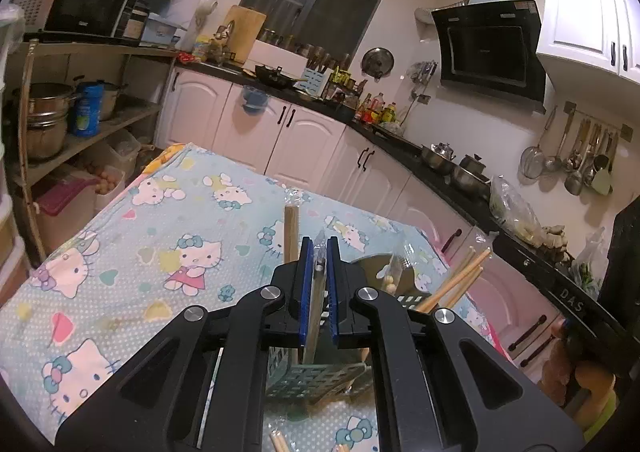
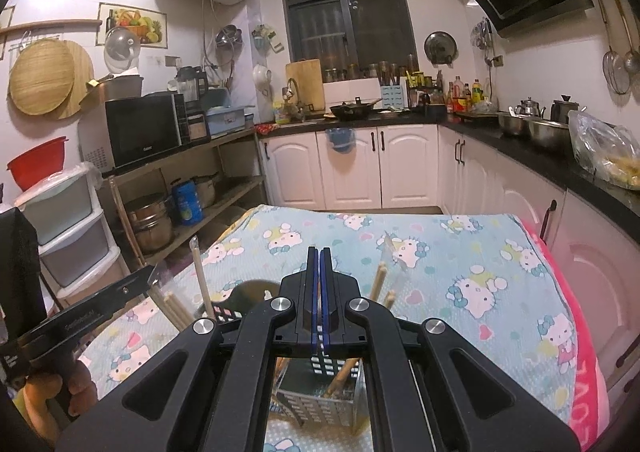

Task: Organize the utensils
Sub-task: 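Lower the left tool's chopstick into the basket and open it while the right tool releases its chopstick, then withdraw both open tools from the basket back over the remaining wrapped chopsticks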

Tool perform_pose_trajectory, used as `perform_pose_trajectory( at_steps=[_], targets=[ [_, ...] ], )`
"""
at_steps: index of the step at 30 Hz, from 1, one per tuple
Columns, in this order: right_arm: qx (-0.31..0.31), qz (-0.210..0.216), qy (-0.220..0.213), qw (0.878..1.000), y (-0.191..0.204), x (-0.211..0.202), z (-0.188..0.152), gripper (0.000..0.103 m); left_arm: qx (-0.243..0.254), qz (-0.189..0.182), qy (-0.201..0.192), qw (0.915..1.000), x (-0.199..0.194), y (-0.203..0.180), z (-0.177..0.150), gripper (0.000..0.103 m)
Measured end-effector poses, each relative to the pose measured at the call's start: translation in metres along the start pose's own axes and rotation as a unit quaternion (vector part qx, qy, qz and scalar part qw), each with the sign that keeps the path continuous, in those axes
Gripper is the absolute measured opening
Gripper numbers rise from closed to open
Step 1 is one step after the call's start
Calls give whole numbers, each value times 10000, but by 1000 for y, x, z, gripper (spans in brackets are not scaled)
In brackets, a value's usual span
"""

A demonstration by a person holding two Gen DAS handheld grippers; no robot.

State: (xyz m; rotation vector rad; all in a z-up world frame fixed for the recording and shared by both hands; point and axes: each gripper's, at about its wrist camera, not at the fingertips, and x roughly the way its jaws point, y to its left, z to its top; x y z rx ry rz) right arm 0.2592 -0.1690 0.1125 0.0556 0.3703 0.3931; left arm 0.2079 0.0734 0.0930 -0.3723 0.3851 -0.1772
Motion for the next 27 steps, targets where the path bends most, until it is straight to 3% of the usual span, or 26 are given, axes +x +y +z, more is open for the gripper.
perform_pose_trajectory(
  at_steps=[4, 6, 8, 11, 13, 16, 23, 27],
  targets=[
    [53, 25, 90, 9999, -2, -4, -5, 3, -40, 34, 39, 10000, -3, 2, -1, 1],
    [80, 30, 116, 9999, -3, -6, -7, 7, -42, 56, 63, 10000, -5, 3, -3, 1],
    [100, 6, 148, 9998, -4, -8, -9, 19, -42, 77, 83, 9999, -6, 3, -4, 1],
    [121, 0, 178, 9998, -6, -11, -12, 19, -46, 103, 145, 9998, -8, 4, -7, 3],
    [131, -5, 199, 9997, -7, -13, -14, 21, -58, 106, 165, 9998, -10, 4, -8, 10],
    [131, 9, 232, 9996, -8, -16, -17, 24, -60, 109, 187, 9997, -12, 3, -10, 10],
    [79, 82, 308, 9995, -6, -25, -25, 39, -24, 70, 286, 9996, -16, -2, -19, 21],
    [92, 100, 325, 9994, -6, -29, -28, 41, -48, 80, 302, 9995, -21, -2, -22, 31]
  ],
)
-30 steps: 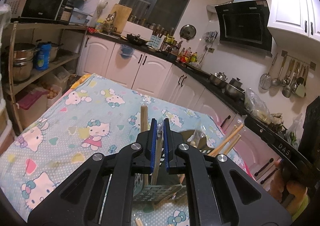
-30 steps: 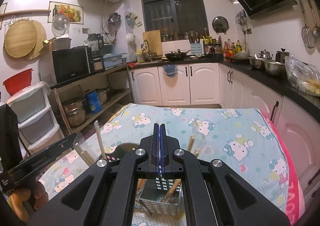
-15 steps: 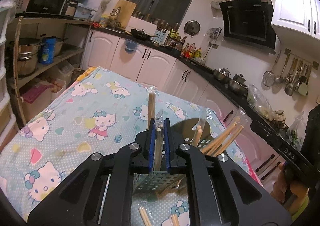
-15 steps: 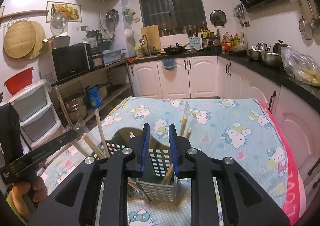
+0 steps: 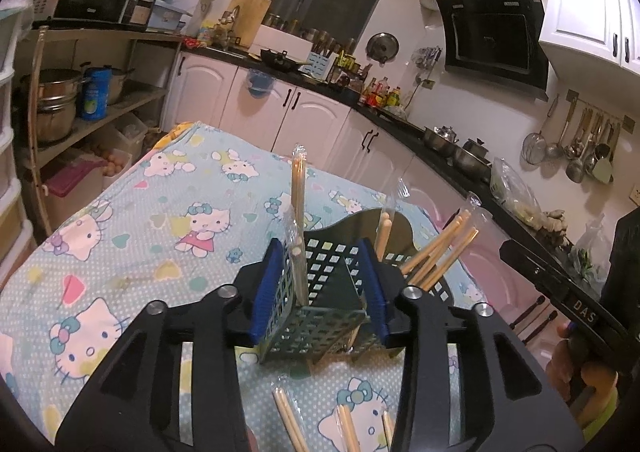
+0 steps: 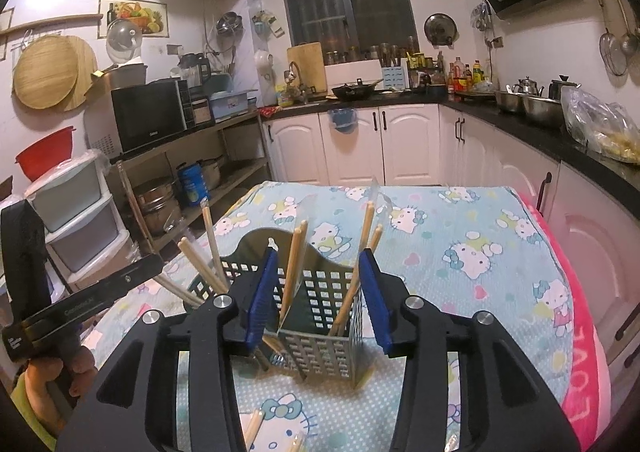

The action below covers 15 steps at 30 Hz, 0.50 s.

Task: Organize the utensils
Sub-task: 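Withdraw both open tools from the basket back over the remaining wrapped chopsticks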

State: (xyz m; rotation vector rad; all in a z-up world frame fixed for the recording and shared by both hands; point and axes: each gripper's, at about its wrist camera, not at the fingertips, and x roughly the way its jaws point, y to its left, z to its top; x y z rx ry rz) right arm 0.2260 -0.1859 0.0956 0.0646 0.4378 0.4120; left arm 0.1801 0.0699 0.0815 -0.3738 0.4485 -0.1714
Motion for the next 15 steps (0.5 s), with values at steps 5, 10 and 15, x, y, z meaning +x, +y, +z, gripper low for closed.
perform_pose_trajectory(
  at_steps=[5, 10, 15],
  targets=[
    [-8, -10, -3, 10000, 0, 0, 0, 44, -7, 11, 4, 10000, -5, 1, -3, 38],
    [-1, -2, 33, 10000, -1, -10, -12, 44, -38, 7, 9, 10000, -12, 3, -9, 46],
    [30, -17, 84, 10000, -4, -21, -26, 45, -70, 24, 18, 10000, -17, 4, -14, 51]
  ],
)
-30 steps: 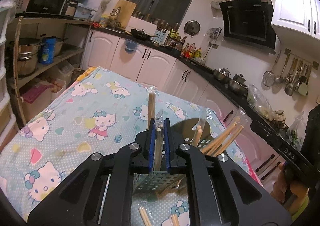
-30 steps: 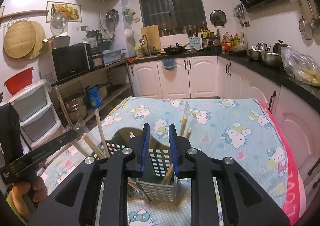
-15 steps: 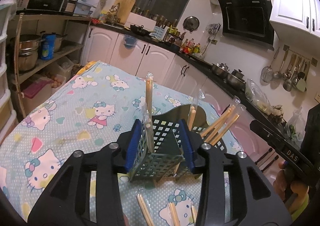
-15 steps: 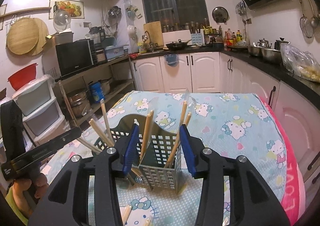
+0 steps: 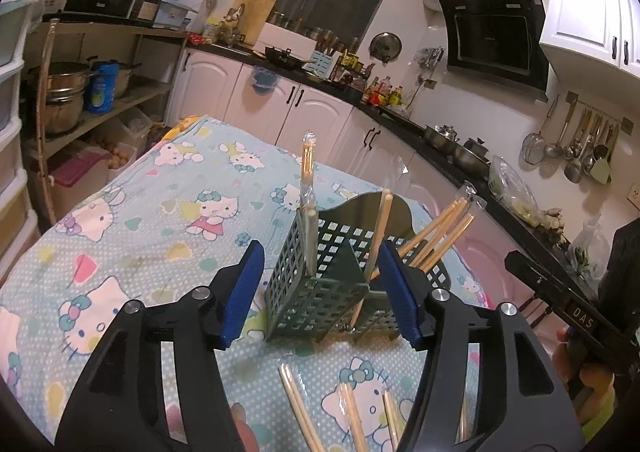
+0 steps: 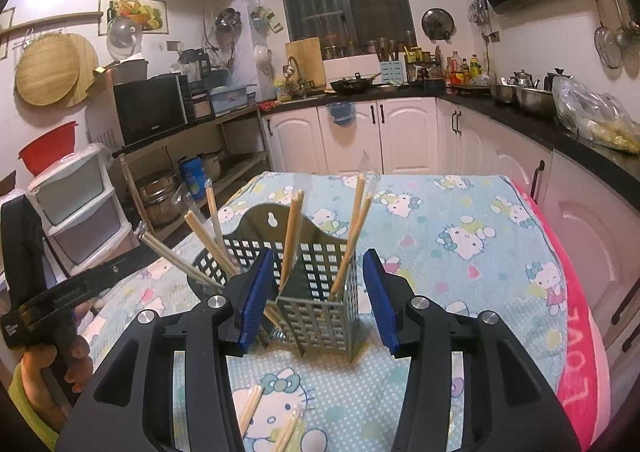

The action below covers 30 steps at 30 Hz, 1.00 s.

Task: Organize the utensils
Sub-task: 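Withdraw both open tools from the basket back over the remaining wrapped chopsticks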

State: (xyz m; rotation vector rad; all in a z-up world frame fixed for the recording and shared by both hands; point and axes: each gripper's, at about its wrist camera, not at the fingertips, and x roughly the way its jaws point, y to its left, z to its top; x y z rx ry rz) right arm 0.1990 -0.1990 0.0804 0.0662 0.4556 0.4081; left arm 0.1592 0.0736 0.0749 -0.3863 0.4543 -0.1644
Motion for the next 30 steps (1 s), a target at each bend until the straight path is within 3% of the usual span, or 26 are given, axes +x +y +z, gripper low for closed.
perform_pose_trajectory(
  at_steps=[8, 16, 30],
  targets=[
    [75, -67, 84, 9999, -7, -10, -10, 46, 75, 29, 72, 9999, -13, -1, -15, 58],
    [116, -176, 230, 9995, -15, -21, -29, 51, 132, 37, 207, 9997, -15, -7, -27, 71],
    [303, -341, 619, 9970, -36, -28, -69, 52, 294, 45, 608, 9977, -7, -15, -55, 77]
  ],
)
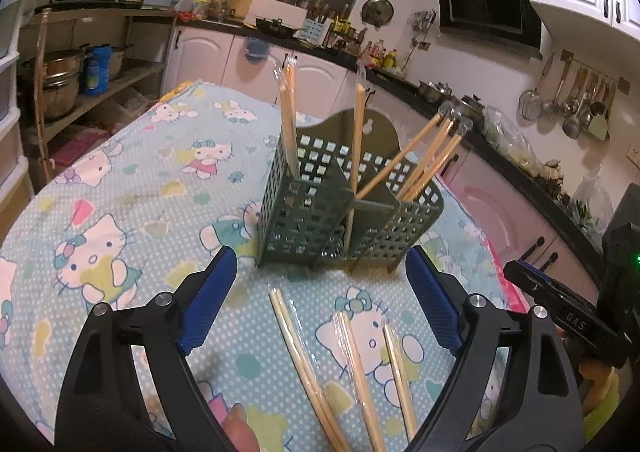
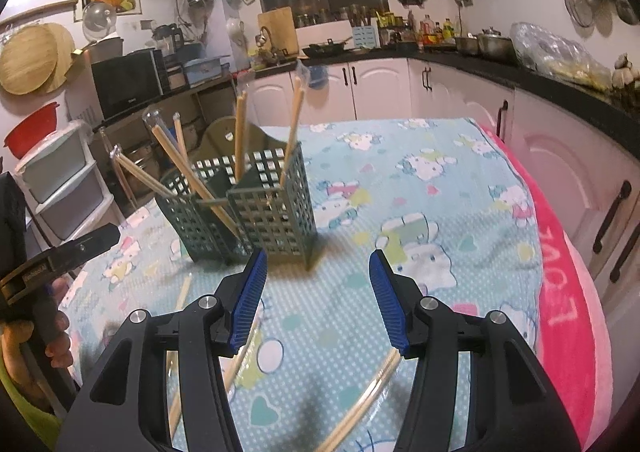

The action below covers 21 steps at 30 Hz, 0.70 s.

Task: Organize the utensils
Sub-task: 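Withdraw both open tools from the basket back over the remaining wrapped chopsticks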

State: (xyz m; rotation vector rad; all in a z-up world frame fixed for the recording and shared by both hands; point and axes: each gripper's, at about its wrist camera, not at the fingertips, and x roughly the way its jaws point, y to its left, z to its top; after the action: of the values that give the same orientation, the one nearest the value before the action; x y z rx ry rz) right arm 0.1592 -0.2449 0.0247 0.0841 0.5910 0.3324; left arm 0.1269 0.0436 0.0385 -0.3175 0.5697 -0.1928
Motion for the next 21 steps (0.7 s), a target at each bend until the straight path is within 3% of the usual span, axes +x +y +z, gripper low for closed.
perform_pose_trajectory(
  at_steps=[21],
  targets=[
    [347, -183, 396, 9984, -30, 3, -39, 59, 333, -122, 566, 9978, 26, -26, -30, 82]
  ],
)
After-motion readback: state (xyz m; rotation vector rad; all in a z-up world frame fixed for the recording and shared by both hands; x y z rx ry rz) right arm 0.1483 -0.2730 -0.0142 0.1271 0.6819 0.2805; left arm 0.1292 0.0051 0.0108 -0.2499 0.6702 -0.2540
